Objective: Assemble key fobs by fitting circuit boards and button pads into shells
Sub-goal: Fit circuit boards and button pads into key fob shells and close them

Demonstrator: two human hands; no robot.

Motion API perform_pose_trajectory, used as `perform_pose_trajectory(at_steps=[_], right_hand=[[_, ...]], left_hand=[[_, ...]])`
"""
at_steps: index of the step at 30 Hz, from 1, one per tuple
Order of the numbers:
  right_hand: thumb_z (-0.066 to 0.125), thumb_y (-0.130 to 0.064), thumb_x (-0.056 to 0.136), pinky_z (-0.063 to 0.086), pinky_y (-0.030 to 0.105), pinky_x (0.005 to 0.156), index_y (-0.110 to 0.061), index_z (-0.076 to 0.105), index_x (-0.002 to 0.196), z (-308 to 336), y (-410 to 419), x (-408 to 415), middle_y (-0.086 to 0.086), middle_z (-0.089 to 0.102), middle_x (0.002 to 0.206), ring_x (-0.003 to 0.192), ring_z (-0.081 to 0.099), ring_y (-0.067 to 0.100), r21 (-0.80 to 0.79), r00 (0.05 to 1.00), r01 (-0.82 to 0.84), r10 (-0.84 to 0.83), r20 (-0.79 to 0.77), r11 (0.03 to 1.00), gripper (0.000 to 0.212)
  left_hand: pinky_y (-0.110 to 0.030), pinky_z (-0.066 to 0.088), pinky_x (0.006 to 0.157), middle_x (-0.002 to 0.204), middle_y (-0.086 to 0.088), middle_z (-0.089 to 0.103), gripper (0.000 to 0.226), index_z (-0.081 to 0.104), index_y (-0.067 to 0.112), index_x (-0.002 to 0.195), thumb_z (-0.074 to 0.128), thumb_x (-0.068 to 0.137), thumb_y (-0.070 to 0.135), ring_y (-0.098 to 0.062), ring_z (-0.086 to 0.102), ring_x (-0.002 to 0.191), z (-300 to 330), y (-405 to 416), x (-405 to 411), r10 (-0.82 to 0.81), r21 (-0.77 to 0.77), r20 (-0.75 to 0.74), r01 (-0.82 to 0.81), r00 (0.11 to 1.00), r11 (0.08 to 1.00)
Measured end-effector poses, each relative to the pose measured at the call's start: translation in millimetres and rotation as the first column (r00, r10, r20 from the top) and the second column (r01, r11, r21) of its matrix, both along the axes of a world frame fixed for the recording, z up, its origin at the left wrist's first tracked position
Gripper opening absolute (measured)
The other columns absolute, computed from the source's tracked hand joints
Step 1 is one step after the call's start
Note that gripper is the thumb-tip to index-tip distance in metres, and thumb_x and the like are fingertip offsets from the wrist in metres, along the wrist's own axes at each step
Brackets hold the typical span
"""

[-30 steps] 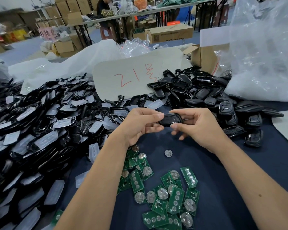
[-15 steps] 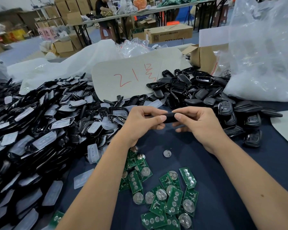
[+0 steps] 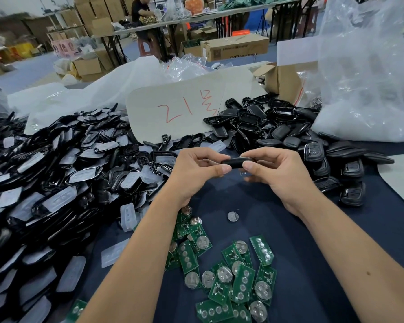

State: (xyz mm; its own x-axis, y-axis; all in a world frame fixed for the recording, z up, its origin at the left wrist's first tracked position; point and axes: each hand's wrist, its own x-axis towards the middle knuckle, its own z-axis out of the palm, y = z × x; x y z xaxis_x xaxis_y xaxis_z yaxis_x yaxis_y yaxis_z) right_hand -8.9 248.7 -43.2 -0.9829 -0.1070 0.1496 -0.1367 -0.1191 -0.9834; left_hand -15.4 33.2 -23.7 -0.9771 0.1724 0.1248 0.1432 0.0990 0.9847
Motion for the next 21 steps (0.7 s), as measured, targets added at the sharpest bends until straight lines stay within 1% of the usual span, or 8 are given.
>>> perform_pose_trajectory(at_steps=[2, 4, 8, 10, 12, 15, 18, 21], right_hand=[[0.08, -0.006, 0.088, 0.062, 0.033, 0.073, -0.017, 0.082, 0.098, 0.6, -0.2, 0.8, 0.028, 0.074, 0.097, 0.087, 0.073, 0.029, 0.0, 1.0, -0.007, 0.007, -0.007, 1.0, 0.015], [0.081, -0.006, 0.088, 0.063, 0.033, 0.073, -0.017, 0.082, 0.098, 1.2, -0.3, 1.6, 0.026, 0.075, 0.097, 0.088, 0.073, 0.027, -0.003, 1.0, -0.015, 0.015, -0.013, 1.0, 0.015], [0.083, -0.003, 0.084, 0.064, 0.038, 0.082, -0.017, 0.082, 0.096, 2.0, 0.4, 2.5, 0.015, 0.078, 0.093, 0.084, 0.075, 0.025, 0.021, 0.998, -0.011, 0.012, -0.054, 1.0, 0.019], [0.084, -0.002, 0.083, 0.062, 0.032, 0.085, -0.02, 0.083, 0.095, 3.1, 0.9, 2.7, 0.011, 0.079, 0.092, 0.085, 0.074, 0.022, 0.046, 0.996, -0.001, 0.005, -0.088, 0.999, 0.021], [0.083, -0.001, 0.083, 0.059, 0.026, 0.084, -0.023, 0.083, 0.094, 4.7, 1.3, 2.9, 0.009, 0.08, 0.093, 0.086, 0.073, 0.018, 0.066, 0.993, -0.009, 0.016, -0.114, 0.998, 0.024], [0.081, 0.001, 0.084, 0.058, 0.022, 0.083, -0.024, 0.084, 0.093, 6.9, 1.5, 3.7, 0.007, 0.08, 0.094, 0.088, 0.073, 0.015, 0.05, 0.992, -0.036, 0.042, -0.12, 0.998, 0.026], [0.08, 0.002, 0.084, 0.059, 0.023, 0.084, -0.02, 0.083, 0.093, 6.4, 1.6, 3.5, 0.008, 0.08, 0.095, 0.089, 0.074, 0.017, 0.034, 0.992, -0.04, 0.043, -0.122, 0.999, 0.024], [0.082, -0.001, 0.083, 0.059, 0.03, 0.087, -0.012, 0.081, 0.096, 4.4, 1.5, 2.1, 0.013, 0.079, 0.094, 0.088, 0.073, 0.021, 0.019, 0.993, 0.0, 0.003, -0.117, 1.0, 0.017]], left_hand=[[-0.026, 0.054, 0.075, 0.073, -0.004, 0.074, 0.019, 0.082, 0.013, 0.092, 0.086, 0.075, 0.006, -0.015, 0.069, 0.07, -0.1, -0.3, -0.2, -0.008, -0.002, -0.015, 0.008, 1.0, 1.0], [-0.028, 0.053, 0.076, 0.074, -0.005, 0.073, 0.018, 0.083, 0.018, 0.089, 0.086, 0.072, 0.011, -0.016, 0.067, 0.071, 0.3, -0.1, -0.6, -0.01, 0.001, -0.03, 0.01, 0.999, 1.0], [-0.038, 0.05, 0.08, 0.086, -0.02, 0.07, 0.018, 0.083, 0.024, 0.085, 0.088, 0.07, 0.015, -0.024, 0.061, 0.078, 1.3, 1.2, -0.7, -0.024, 0.006, -0.061, 0.025, 0.998, 1.0], [-0.04, 0.048, 0.08, 0.087, -0.021, 0.069, 0.017, 0.083, 0.025, 0.084, 0.088, 0.07, 0.015, -0.026, 0.06, 0.079, 1.4, 1.2, -0.5, -0.037, 0.004, -0.069, 0.037, 0.997, 0.999], [-0.041, 0.048, 0.08, 0.086, -0.018, 0.068, 0.017, 0.083, 0.026, 0.082, 0.088, 0.07, 0.015, -0.026, 0.059, 0.08, 1.7, 1.0, -0.1, -0.048, 0.0, -0.073, 0.049, 0.996, 0.999], [-0.041, 0.048, 0.081, 0.087, -0.018, 0.068, 0.017, 0.082, 0.026, 0.079, 0.089, 0.069, 0.015, -0.026, 0.06, 0.081, 2.8, 1.2, 0.8, -0.053, 0.008, -0.067, 0.054, 0.996, 0.999], [-0.043, 0.047, 0.082, 0.089, -0.022, 0.067, 0.017, 0.082, 0.026, 0.078, 0.088, 0.069, 0.013, -0.028, 0.059, 0.082, 3.5, 2.8, 1.4, -0.045, 0.024, -0.063, 0.047, 0.997, 0.999], [-0.034, 0.049, 0.078, 0.087, -0.021, 0.066, 0.018, 0.083, 0.024, 0.082, 0.086, 0.074, 0.009, -0.023, 0.06, 0.079, 4.1, 5.3, 1.3, -0.03, 0.044, -0.07, 0.033, 0.997, 0.998]])
